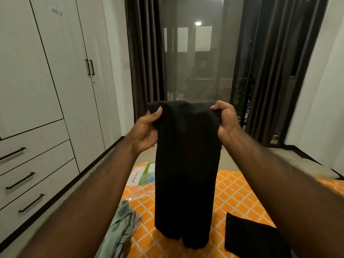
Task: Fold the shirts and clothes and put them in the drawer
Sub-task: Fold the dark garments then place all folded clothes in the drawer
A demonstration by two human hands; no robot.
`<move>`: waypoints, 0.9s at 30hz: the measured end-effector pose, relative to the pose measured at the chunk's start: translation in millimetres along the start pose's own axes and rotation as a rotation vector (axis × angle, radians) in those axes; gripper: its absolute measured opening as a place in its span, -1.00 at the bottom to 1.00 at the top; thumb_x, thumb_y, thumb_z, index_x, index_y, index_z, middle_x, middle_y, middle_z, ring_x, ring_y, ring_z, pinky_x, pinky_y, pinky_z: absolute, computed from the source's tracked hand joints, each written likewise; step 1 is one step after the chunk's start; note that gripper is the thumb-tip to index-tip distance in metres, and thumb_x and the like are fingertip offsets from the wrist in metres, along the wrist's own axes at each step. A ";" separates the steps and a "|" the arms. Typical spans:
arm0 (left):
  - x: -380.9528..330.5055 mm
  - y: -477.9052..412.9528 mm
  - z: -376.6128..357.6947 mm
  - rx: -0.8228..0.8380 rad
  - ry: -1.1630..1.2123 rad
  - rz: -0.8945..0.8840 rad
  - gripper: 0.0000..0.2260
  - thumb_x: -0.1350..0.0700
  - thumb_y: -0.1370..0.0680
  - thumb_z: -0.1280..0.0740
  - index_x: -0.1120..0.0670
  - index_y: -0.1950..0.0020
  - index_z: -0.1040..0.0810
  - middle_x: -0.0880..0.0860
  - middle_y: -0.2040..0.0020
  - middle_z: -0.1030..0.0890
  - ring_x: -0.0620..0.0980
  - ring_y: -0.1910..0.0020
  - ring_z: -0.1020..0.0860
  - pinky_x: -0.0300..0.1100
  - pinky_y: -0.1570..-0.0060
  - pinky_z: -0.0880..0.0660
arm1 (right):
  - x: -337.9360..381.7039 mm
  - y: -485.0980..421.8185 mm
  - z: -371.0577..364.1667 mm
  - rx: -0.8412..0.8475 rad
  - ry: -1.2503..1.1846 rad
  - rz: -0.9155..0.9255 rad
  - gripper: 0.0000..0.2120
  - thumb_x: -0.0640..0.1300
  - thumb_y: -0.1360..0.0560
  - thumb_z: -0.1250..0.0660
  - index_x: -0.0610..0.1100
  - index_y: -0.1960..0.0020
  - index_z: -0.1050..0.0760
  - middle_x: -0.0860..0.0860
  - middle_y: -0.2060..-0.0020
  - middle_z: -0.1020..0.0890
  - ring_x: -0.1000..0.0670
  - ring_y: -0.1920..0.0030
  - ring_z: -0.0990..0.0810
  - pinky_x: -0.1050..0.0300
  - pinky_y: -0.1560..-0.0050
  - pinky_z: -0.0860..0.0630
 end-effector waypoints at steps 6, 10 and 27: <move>-1.2 7.8 -12.8 0.002 -0.265 0.272 -0.50 -0.24 -0.58 -0.30 0.10 -0.31 -0.65 0.16 -0.29 -0.63 0.19 -0.31 -0.58 0.09 -0.40 -0.41 | -6.9 1.0 7.2 0.023 0.013 -0.023 -0.84 -0.34 -0.45 -0.19 -0.19 0.27 -0.45 -0.06 0.36 -0.54 -0.05 0.36 -0.56 0.12 0.22 -0.55; -1.8 6.7 -8.1 -0.112 -0.324 0.221 -0.51 -0.23 -0.55 -0.37 0.10 -0.30 -0.64 0.15 -0.26 -0.66 0.19 -0.27 -0.60 0.11 -0.36 -0.45 | -10.3 -1.9 10.6 0.029 0.012 -0.028 -0.87 -0.35 -0.40 -0.20 -0.19 0.28 -0.45 -0.08 0.33 -0.54 -0.07 0.34 -0.56 0.10 0.18 -0.55; -46.1 -17.2 -42.7 -0.257 -0.568 -0.199 -0.76 0.28 -0.59 -0.36 0.24 -0.26 -0.56 0.19 -0.13 -0.67 0.12 -0.13 -0.66 -0.02 -0.09 -0.63 | 24.0 0.0 35.5 -0.217 0.211 -0.330 -0.48 -0.31 -0.41 -0.50 -0.24 -0.34 -0.47 -0.28 -0.13 -0.64 -0.28 0.07 -0.75 -0.04 0.20 -0.71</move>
Point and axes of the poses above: each hand's wrist, its own y-axis away from the middle knuckle, its own z-axis out of the back of the hand, x = y × z, the point moved 4 cm from there along -y, towards the middle knuckle
